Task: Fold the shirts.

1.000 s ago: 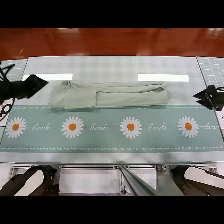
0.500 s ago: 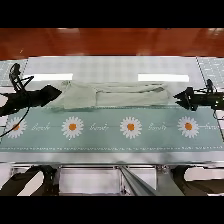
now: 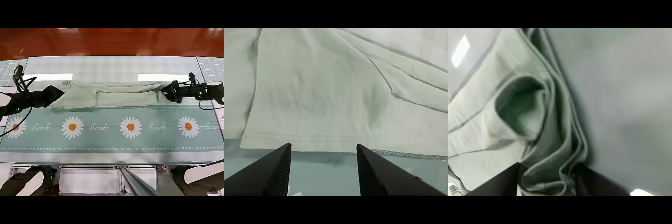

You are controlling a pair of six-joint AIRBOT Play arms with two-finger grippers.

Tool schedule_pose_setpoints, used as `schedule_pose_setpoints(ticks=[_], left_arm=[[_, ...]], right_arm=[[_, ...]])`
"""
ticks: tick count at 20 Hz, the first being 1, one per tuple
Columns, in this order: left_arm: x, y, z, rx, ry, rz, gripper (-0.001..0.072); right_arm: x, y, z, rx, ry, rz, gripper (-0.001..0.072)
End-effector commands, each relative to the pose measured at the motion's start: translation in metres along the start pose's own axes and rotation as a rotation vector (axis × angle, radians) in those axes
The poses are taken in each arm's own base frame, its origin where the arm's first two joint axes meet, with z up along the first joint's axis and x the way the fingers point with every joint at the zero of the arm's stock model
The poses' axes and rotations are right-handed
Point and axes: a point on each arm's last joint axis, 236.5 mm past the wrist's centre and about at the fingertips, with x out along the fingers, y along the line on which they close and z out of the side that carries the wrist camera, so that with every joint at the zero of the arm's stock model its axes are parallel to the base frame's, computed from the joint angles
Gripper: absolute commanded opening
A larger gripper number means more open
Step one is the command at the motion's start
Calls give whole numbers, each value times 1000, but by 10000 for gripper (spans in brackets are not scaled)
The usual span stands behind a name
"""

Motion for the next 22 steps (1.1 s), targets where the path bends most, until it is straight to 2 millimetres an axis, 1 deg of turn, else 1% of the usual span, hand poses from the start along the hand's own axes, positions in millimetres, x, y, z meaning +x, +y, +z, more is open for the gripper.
schedule_pose_setpoints(ticks=[1,2,3,4,5,7,8,10,11,12,13,15,17,19,22], left_arm=[[3,-1,-1,-18,6,-10,506],[3,-1,-1,-18,7,-10,506],[3,-1,-1,-18,7,-10,506],[3,-1,-1,-18,7,-10,506],[3,-1,-1,-19,8,-10,506],[3,-1,-3,-15,13,-11,506],[3,-2,-4,-15,19,-13,505],[3,-3,-10,-14,43,-18,490],[3,-5,-13,5,55,-24,369],[4,-10,-17,35,66,-38,160],[6,-20,-20,74,72,-63,11],[13,-51,-31,139,96,-147,16],[29,-80,-47,196,139,-191,16],[49,-113,-67,266,206,-230,16],[94,-173,-98,347,328,-290,15]], right_arm=[[25,18,1,-33,28,0,412],[28,23,1,-46,25,-2,399],[30,29,1,-63,26,0,337],[31,35,1,-83,29,4,205],[31,41,-1,-116,39,11,34],[22,53,-4,-151,42,18,33],[12,56,-5,-178,41,7,33],[-15,58,-11,-241,39,-52,32],[-33,58,-14,-278,32,-99,32],[-52,59,-17,-314,12,-149,32],[-70,62,-18,-341,-20,-181,32],[-103,77,-29,-381,-86,-188,32],[-130,85,-45,-418,-134,-200,32],[-149,94,-68,-445,-168,-196,32],[-170,110,-109,-494,-219,-179,32]])
